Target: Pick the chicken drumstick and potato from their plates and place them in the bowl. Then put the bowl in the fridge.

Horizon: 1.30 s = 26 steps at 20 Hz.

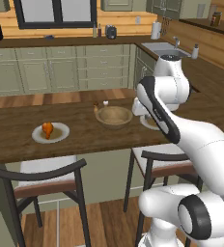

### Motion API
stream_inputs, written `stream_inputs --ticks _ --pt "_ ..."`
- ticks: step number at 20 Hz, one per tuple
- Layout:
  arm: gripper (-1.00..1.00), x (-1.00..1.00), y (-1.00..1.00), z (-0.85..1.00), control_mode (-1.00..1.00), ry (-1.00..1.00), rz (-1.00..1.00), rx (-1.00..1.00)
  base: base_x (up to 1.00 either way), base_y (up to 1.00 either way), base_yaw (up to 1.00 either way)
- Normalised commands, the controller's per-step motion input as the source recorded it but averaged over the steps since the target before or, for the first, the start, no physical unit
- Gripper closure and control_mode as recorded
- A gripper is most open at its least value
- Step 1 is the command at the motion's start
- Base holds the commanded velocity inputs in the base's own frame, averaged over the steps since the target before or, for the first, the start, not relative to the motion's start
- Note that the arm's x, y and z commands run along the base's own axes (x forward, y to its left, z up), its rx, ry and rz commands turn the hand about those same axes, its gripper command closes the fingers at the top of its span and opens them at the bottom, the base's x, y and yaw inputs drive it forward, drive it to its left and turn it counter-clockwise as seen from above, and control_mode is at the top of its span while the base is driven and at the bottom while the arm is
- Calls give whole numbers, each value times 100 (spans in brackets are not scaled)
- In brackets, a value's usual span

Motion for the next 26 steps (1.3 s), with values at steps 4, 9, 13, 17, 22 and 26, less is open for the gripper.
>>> stream_inputs --ticks 4,9,13,17,22,26 --pt "-100 -49 0 0 -100 -3 0 0 0 0 0" --pt "-100 -5 -56 -28 -100 2 0 0 0 0 0" --pt "-100 50 -91 -32 -100 6 0 1 0 0 0" --pt "-100 63 -84 -25 -100 0 0 4 0 0 0" --pt "-100 86 -54 -35 -100 0 -2 0 0 0 0" --pt "-100 99 -46 -31 -100 3 -8 0 0 0 0"
